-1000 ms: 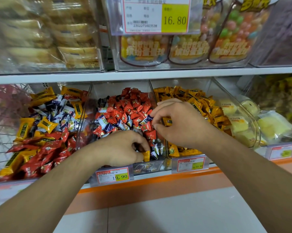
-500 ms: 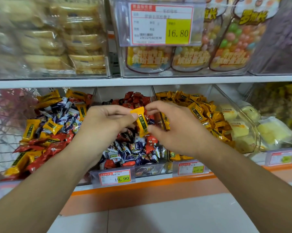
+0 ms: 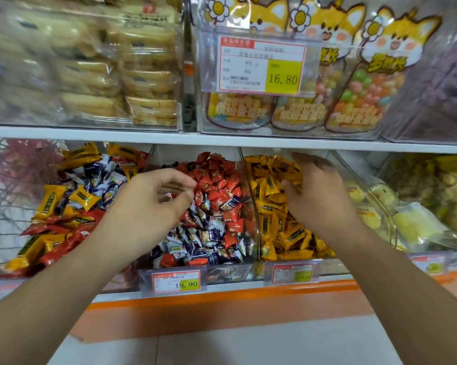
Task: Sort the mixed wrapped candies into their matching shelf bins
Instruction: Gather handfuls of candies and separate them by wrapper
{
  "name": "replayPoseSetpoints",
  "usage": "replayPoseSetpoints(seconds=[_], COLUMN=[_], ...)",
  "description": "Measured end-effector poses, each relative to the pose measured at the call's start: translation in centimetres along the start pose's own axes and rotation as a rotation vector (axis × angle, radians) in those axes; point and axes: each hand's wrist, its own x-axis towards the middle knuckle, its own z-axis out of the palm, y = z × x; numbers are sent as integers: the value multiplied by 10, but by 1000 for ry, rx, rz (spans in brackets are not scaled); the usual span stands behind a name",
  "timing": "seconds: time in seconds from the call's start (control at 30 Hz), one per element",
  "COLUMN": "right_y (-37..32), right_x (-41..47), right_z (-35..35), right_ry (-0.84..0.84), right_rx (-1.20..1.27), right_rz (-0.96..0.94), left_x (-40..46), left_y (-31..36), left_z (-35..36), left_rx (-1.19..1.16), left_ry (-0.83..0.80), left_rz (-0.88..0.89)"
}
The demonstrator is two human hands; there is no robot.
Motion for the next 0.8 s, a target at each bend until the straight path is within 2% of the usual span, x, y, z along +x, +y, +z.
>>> replayPoseSetpoints(seconds=[0.1, 0.17, 0.37, 0.57, 0.8], right_y=[-19, -35, -80, -124, -178], right_x=[-2, -3, -2, -8, -8], right_z=[6, 9, 27, 42, 62], right_ry=[-52, -69, -232, -282, -322], right_rx=[39, 65, 117, 170, 216], right_rz=[-91, -135, -198, -310, -395], left_x=[-1, -3, -15, -29, -21], left_y=[-5, -9, -35, -73, -117], left_z=[-18, -30, -82, -140, -139], left_rx=[343, 443, 532, 609, 586], left_ry=[17, 23, 34, 134, 46], left_rz=[64, 65, 27, -56, 31])
